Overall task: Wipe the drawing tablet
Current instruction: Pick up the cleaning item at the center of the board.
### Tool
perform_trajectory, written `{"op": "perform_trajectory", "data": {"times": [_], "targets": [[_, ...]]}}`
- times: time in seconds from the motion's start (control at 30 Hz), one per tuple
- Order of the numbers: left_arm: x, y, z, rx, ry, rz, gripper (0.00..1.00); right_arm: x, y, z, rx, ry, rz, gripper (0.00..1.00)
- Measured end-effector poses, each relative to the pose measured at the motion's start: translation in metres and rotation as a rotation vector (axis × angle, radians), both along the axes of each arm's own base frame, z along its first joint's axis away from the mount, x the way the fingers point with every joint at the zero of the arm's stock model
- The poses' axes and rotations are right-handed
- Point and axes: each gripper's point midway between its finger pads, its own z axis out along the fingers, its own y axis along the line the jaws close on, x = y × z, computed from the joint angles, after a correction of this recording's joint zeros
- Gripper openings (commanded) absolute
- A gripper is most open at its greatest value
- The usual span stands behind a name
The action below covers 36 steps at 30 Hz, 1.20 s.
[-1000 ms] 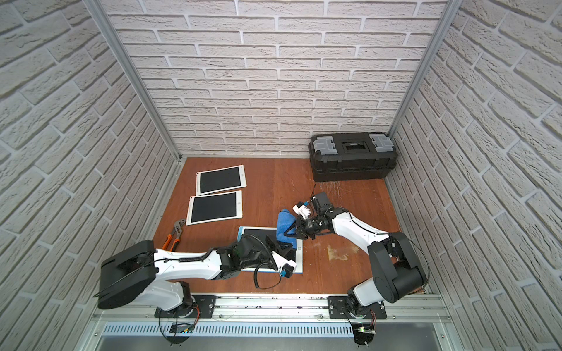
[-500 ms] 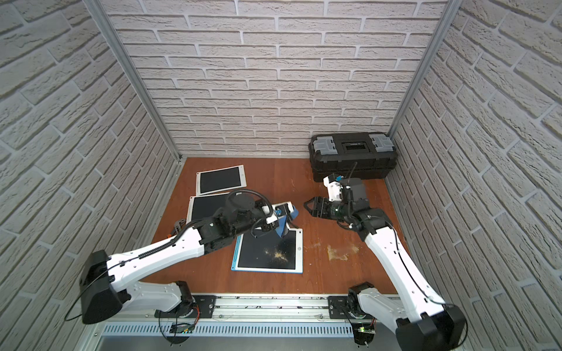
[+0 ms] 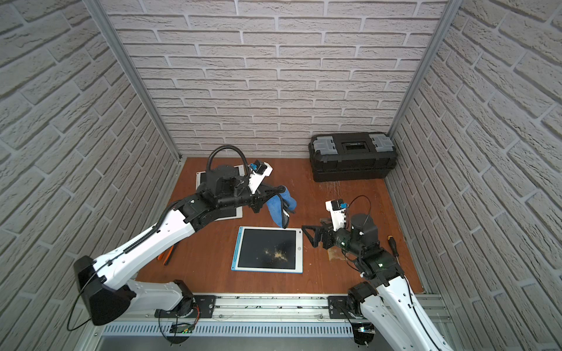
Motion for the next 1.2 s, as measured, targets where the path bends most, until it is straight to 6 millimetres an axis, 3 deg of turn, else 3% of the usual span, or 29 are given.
{"op": "perform_trajectory", "data": {"times": [0.13, 0.3, 0.53, 1.2], "targets": [[-0.009, -0.002, -0.002, -0.053, 0.135, -0.054, 0.00, -0.009, 0.015, 0.021, -0.016, -0.144, 0.086, 1.00], [-0.010, 0.001, -0.009, -0.072, 0.252, -0.062, 0.00, -0.017, 0.036, 0.034, -0.064, -0.228, 0.183, 1.00], [-0.016, 0.000, -0.010, -0.102, 0.342, -0.081, 0.00, -0.014, 0.073, 0.023, -0.196, -0.250, 0.281, 0.98], [-0.020, 0.001, -0.016, -0.106, 0.383, -0.096, 0.00, 0.040, 0.088, 0.024, -0.297, -0.335, 0.146, 0.99]]}}
